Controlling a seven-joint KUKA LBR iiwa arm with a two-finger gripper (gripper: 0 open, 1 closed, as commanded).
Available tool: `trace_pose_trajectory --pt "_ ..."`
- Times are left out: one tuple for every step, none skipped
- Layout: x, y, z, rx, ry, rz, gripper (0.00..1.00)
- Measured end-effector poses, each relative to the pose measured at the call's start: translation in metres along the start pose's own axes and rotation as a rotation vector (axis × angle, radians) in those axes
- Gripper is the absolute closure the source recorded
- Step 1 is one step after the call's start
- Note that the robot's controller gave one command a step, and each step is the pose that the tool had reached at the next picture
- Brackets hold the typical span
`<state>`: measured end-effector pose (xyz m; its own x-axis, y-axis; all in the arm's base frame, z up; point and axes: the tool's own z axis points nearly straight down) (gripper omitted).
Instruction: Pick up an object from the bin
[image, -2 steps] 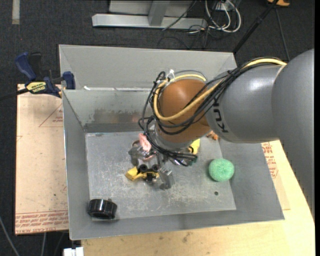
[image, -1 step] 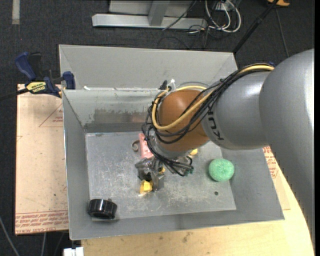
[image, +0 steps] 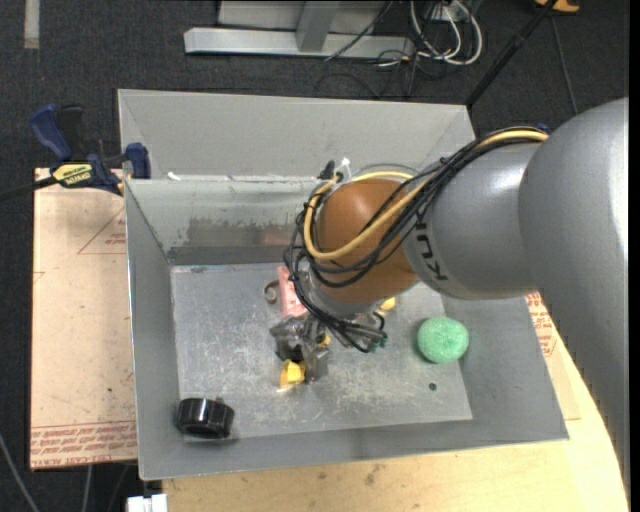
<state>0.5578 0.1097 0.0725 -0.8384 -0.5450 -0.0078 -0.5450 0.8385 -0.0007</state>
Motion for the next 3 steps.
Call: trace_pose_trajectory --pt "0.001 0.001 -0.004 -0.001 0.004 0.000 1.00" --pt "0.003 0.002 -0.020 -0.005 0.013 0.000 1.00" --pt "0.001 0.001 -0.041 -0.002 0.007 0.001 1.00"
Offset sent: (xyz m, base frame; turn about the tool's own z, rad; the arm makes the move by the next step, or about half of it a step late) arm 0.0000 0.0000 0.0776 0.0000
